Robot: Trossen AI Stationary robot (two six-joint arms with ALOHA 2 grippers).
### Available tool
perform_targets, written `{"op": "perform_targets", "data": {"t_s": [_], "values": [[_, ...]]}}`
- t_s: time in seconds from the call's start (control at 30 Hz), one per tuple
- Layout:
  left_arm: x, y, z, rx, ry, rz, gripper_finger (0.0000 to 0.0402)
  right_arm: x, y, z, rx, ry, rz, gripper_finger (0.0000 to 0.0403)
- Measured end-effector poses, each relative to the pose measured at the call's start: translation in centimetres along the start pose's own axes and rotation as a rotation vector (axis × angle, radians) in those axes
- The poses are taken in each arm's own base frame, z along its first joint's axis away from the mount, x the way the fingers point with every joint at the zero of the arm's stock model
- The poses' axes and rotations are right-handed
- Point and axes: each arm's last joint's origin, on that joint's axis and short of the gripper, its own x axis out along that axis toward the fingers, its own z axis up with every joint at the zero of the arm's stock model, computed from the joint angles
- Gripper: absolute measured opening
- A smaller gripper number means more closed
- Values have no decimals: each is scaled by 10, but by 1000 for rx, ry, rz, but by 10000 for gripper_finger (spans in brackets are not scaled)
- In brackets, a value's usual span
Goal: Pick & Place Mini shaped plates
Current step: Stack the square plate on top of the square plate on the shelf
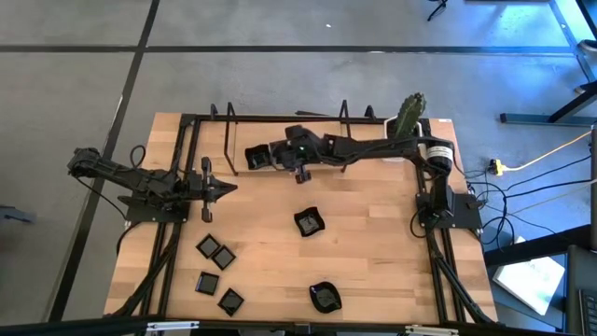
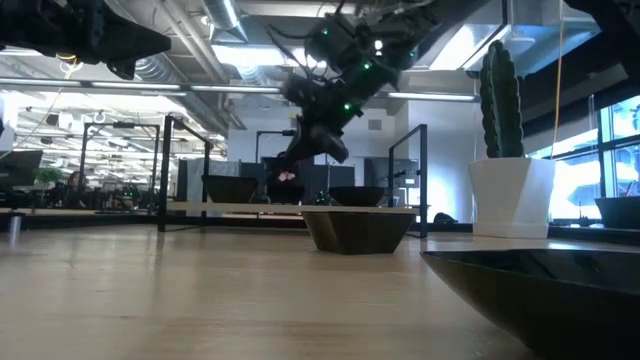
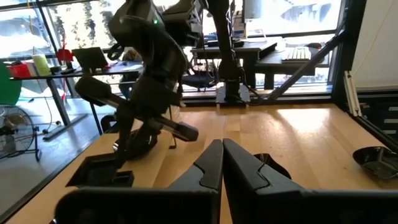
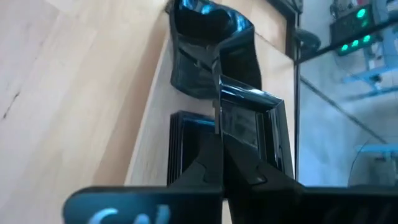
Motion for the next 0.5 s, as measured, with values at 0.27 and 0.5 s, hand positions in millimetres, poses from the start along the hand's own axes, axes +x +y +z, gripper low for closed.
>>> {"op": "perform_targets", "data": {"t_s": [0.27,0.5], "values": [[0,0,0,0,1,3,3,4,3,-13,-28,23,6,0],[0,0,0,0,0,4,6,5,1,-17,-19,30,0,0]]}}
